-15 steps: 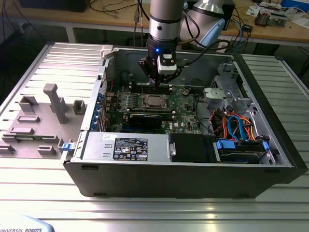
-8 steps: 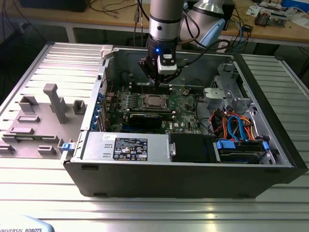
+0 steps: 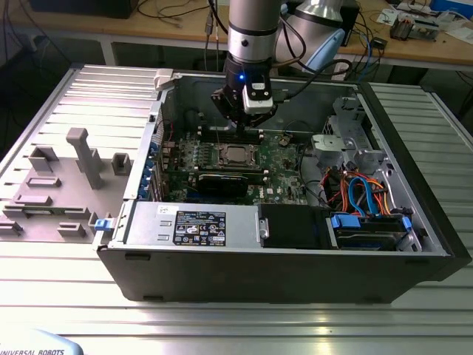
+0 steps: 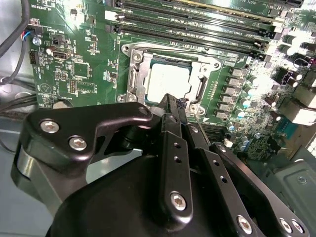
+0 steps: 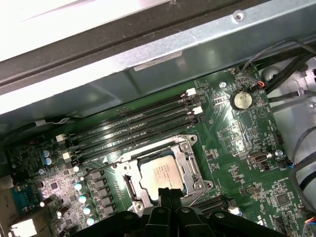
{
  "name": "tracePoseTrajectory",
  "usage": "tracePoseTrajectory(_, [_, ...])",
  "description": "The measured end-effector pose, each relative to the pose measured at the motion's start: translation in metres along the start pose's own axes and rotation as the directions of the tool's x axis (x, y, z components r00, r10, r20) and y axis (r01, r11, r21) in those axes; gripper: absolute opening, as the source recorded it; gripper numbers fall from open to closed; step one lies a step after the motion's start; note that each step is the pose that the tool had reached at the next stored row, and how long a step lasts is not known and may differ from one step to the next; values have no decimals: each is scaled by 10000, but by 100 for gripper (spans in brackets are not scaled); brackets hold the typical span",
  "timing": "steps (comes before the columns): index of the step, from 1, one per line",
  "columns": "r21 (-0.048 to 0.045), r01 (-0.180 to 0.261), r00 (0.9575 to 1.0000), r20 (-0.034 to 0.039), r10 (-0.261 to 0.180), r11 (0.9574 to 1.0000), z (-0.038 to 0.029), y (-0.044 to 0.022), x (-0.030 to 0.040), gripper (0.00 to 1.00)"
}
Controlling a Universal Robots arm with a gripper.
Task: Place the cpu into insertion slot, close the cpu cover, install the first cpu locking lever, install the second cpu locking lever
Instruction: 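Install the first cpu locking lever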
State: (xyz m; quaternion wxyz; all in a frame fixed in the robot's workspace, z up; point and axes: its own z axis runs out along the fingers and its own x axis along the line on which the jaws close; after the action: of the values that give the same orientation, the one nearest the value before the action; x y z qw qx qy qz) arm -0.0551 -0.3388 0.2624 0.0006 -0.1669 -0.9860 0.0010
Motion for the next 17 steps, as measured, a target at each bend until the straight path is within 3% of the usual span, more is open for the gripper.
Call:
tracePoseTrajectory(9, [-55,182,9998,-16,-182,9998,0,-46,132,11])
tracePoseTrajectory(13, [-143,321,9995,-15,-321,9994,0,-64,185,11])
tracePoseTrajectory(17, [-164,330,9995,-22,-330,9993,0,-65,187,11])
